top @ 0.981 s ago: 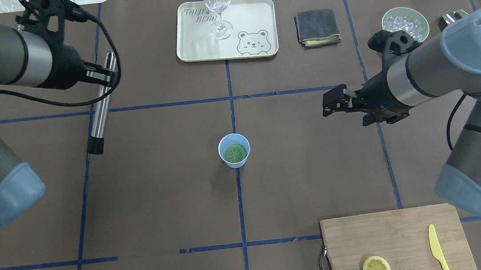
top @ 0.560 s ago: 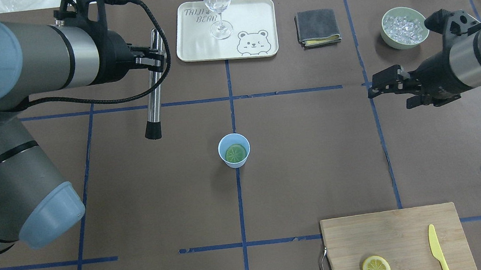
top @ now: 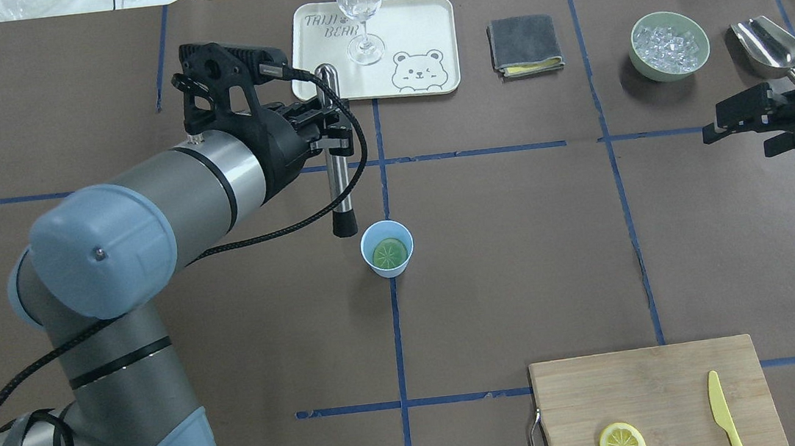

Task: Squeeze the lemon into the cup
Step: 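Carry the muddler over the blue cup and lower it inside with the left gripper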

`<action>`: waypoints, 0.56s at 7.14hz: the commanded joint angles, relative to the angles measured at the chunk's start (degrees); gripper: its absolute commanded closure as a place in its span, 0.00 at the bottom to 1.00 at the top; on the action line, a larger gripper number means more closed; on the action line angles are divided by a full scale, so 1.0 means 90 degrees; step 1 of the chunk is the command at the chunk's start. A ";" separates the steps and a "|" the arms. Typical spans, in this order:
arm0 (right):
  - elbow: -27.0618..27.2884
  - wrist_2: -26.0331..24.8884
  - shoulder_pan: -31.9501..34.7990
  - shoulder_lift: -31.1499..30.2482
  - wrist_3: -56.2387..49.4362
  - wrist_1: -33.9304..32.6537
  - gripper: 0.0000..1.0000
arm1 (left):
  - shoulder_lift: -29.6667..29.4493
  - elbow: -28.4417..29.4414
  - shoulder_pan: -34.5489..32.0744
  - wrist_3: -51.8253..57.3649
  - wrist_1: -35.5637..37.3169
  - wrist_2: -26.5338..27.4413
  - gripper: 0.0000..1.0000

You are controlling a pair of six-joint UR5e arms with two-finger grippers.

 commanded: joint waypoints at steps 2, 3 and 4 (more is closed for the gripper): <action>-0.0241 0.0217 0.0288 -0.0088 -0.0540 0.0000 0.00 | 0.0092 0.0427 0.0446 0.0048 -0.1667 0.0616 1.00; -0.0251 0.0227 0.0298 -0.0117 -0.0540 0.0010 0.00 | 0.0101 0.0515 0.0447 0.0059 -0.1696 0.0810 1.00; -0.0241 0.0285 0.0308 -0.0126 -0.0540 0.0010 0.00 | 0.0130 0.0816 0.0611 0.0417 -0.1697 0.1556 1.00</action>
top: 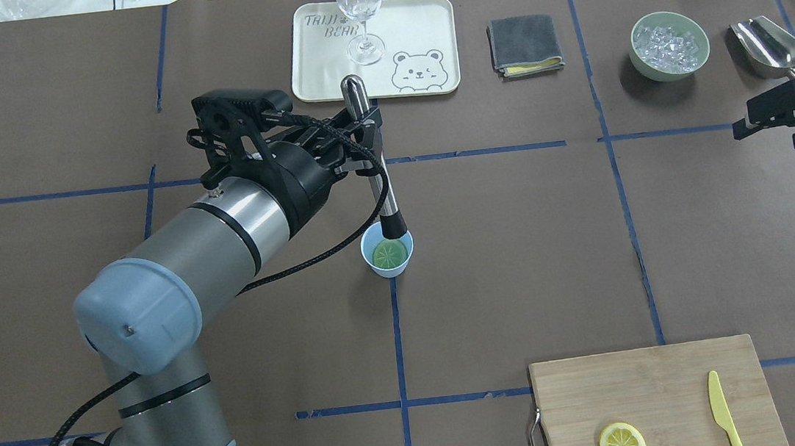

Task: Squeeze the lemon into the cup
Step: 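Carry the muddler over the blue cup and lower it inside with the left gripper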

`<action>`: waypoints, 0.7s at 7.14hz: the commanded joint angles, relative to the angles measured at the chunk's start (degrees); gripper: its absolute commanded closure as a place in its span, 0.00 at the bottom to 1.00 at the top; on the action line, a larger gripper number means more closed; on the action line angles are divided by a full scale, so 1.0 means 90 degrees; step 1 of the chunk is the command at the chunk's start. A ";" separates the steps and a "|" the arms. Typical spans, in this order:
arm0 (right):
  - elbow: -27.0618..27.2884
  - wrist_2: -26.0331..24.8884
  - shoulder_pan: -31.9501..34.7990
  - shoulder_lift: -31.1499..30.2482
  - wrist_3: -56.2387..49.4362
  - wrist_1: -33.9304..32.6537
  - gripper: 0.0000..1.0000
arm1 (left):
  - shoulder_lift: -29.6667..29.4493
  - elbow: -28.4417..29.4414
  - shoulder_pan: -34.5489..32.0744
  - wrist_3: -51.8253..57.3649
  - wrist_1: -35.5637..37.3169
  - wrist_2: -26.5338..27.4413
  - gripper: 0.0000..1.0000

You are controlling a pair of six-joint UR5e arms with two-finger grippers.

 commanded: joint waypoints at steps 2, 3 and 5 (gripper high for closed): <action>-0.0010 0.0080 0.0033 -0.0017 -0.0006 0.0003 0.00 | 0.0017 0.0654 0.0550 0.0712 -0.0911 0.1514 1.00; -0.0010 0.0080 0.0033 -0.0046 -0.0006 0.0003 0.00 | 0.0008 0.1236 0.0851 0.0780 -0.1837 0.1897 1.00; -0.0010 0.0090 0.0023 -0.0046 -0.0006 0.0003 0.00 | 0.0008 0.1339 0.0922 0.1439 -0.1934 0.2184 1.00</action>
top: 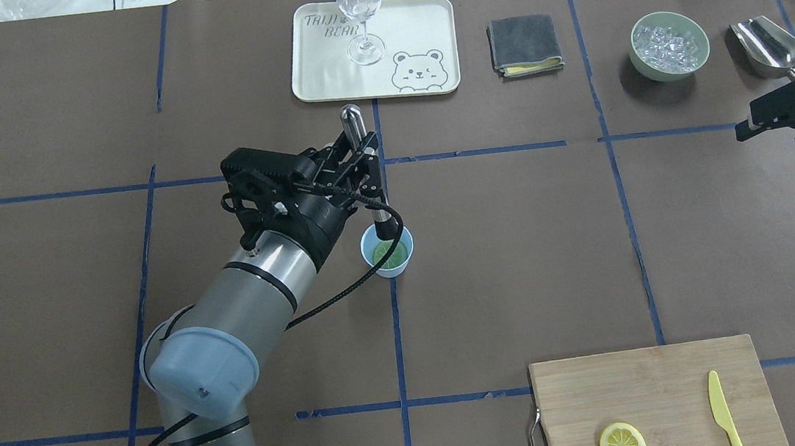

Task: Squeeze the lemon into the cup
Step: 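Press the muddler down onto the lemon slice in the cup with the left gripper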

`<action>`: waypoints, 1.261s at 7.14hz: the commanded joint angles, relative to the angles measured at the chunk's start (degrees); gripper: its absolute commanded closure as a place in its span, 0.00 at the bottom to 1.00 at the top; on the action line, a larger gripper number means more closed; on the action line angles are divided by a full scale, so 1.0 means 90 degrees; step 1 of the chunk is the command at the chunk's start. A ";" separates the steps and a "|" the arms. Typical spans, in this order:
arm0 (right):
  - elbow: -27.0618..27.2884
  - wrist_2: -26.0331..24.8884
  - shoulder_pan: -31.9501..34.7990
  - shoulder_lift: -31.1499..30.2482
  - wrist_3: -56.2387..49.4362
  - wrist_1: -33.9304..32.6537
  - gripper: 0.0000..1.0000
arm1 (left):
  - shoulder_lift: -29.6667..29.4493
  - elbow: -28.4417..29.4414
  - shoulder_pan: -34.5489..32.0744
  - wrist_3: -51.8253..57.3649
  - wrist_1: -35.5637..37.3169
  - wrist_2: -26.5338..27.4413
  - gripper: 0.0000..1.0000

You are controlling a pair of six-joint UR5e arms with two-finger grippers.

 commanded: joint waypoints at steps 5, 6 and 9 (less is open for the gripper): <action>-0.0030 -0.0002 -0.0008 -0.0004 0.0029 -0.0010 0.00 | -0.0113 0.0338 0.0315 0.0889 -0.0172 0.0388 1.00; -0.0020 -0.0002 -0.0008 -0.0014 0.0068 0.0000 0.00 | -0.0122 0.0493 0.0344 0.0860 -0.0182 0.0388 1.00; -0.0010 -0.0002 -0.0008 -0.0014 0.0088 -0.0010 0.00 | -0.0191 0.0739 0.0374 0.0850 -0.0201 0.0388 1.00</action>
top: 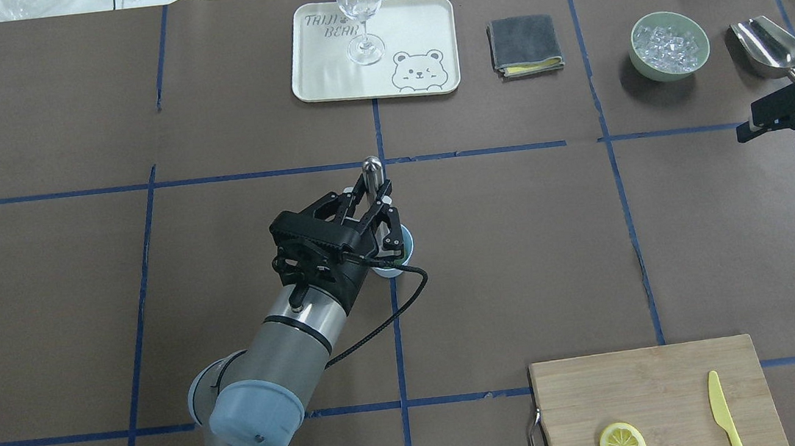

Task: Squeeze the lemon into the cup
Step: 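Press the muddler down onto the lemon slice in the cup with the left gripper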

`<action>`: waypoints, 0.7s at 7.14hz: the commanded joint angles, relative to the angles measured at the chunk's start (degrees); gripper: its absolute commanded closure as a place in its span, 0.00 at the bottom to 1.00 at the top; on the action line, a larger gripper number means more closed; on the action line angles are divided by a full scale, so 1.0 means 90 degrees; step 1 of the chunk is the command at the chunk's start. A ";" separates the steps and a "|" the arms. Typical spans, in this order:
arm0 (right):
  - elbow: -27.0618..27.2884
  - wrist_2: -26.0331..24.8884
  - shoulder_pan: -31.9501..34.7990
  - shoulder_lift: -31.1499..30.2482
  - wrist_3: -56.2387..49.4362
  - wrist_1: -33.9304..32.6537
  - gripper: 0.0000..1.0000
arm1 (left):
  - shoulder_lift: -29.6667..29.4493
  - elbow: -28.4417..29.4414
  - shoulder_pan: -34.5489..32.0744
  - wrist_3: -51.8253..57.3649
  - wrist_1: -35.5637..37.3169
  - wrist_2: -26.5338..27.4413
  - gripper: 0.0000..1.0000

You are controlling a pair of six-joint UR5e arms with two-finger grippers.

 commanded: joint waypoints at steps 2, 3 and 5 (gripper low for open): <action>0.0024 0.0000 0.0000 -0.0001 0.0016 -0.0007 0.00 | -0.0001 0.0127 0.0030 0.0005 -0.0005 0.0000 1.00; 0.0024 0.0000 0.0000 -0.0001 0.0016 0.0002 0.00 | -0.0001 0.0127 0.0069 0.0005 -0.0005 0.0000 1.00; 0.0034 0.0000 0.0000 -0.0001 0.0016 0.0002 0.00 | 0.0028 0.0156 0.0099 0.0005 -0.0005 0.0000 1.00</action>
